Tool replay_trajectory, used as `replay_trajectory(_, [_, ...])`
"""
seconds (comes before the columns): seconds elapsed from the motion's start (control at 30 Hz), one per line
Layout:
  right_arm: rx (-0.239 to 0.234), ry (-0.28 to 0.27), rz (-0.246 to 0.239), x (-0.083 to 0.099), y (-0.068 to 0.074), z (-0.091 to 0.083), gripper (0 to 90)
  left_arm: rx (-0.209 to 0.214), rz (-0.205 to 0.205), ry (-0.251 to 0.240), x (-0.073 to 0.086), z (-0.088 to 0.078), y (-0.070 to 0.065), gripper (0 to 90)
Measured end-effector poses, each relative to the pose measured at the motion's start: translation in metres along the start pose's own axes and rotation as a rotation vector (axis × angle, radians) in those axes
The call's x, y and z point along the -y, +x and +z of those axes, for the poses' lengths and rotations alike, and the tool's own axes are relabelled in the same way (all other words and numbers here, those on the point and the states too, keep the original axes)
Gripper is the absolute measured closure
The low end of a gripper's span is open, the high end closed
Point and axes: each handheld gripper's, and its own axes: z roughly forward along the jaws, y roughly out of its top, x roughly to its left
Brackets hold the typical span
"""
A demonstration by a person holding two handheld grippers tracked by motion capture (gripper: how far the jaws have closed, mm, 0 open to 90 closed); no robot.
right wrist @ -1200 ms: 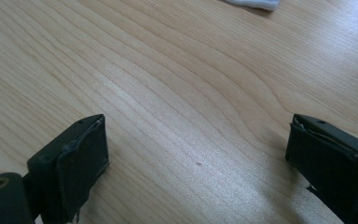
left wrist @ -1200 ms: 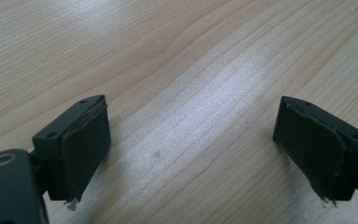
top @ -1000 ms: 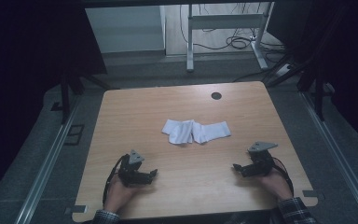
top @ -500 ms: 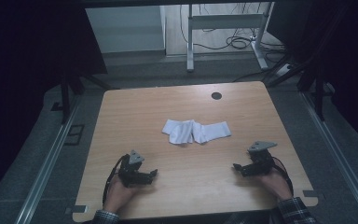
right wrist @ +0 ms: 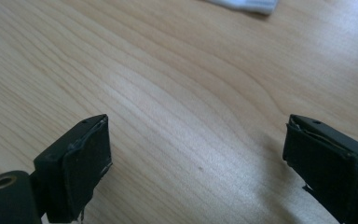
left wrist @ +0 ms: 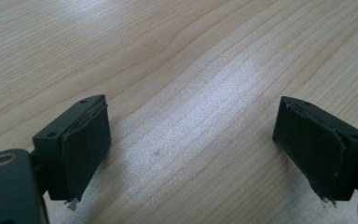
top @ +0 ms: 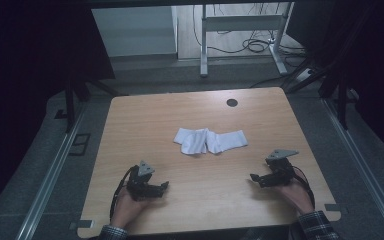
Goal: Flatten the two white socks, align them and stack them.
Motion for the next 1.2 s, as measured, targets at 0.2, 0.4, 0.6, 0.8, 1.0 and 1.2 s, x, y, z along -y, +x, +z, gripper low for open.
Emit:
replay_trajectory(0.2, [-0.006,-0.039,0.006,-0.006,-0.001,-0.003,7.5,0.0,0.0,0.0,0.0,0.0,0.0,11.2])
replay_trajectory(0.4, [-0.024,-0.033,0.018,-0.019,0.001,-0.001,8.9,0.0,0.003,0.0,0.0,0.0,0.0,11.2])
replay_trajectory(0.6, [-0.008,0.011,0.052,-0.036,-0.002,0.007,5.7,0.0,0.001,0.001,0.0,0.0,0.0,11.1])
replay_trajectory(0.8, [-0.004,0.018,0.107,-0.052,-0.01,0.014,9.5,0.0,0.0,0.0,0.0,0.0,0.0,11.1])
replay_trajectory(1.0, [0.049,-0.013,0.121,-0.072,-0.018,0.023,30.0,0.001,0.001,0.0,0.0,0.0,0.0,11.1])
replay_trajectory(1.2, [0.063,0.027,0.117,-0.092,-0.025,0.038,42.8,0.001,0.0,-0.001,0.0,0.0,0.0,11.1])
